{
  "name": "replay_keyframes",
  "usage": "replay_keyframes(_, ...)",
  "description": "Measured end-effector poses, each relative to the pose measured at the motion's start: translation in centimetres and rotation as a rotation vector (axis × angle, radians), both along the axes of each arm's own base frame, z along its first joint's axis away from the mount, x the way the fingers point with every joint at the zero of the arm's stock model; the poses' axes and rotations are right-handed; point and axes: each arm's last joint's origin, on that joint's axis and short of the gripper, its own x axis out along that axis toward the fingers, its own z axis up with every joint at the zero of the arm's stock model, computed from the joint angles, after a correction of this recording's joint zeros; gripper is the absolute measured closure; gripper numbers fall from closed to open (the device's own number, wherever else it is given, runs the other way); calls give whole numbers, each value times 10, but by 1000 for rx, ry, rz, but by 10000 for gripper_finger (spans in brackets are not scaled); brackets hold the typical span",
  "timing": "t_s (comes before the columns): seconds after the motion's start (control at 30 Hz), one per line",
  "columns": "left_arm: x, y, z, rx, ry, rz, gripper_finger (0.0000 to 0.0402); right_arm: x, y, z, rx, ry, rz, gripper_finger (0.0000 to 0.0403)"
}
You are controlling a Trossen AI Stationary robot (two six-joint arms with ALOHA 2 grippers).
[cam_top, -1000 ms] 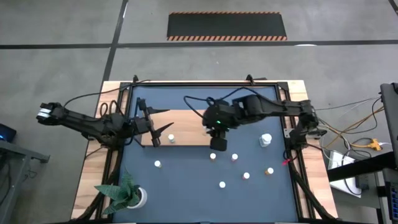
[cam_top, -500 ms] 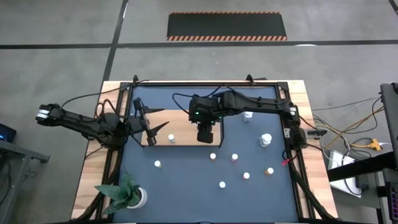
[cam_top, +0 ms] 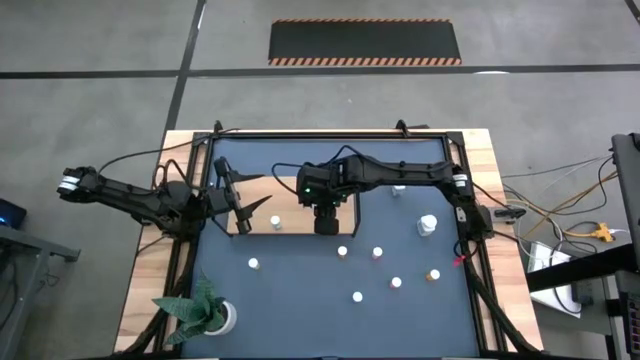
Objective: Pick and place medicine bottles onto shelf by color
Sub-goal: Put the right yellow pill bottle on the shelf
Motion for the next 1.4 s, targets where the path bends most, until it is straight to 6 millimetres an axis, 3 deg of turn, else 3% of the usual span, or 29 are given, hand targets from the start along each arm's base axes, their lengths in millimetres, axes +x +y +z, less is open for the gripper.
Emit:
replay_keyframes(0.63,-1,0,1,-2,-4,-1,175,-5,1,-73,40,149,3,284)
replay_keyframes(0.93,-1,0,1,-2,-4,-1,175,-6,1,-72,33,148,20,281)
replay_keyframes(1.4,-1,0,0,-2,-3,-1,175,-7,2,-63,25,135,41,223)
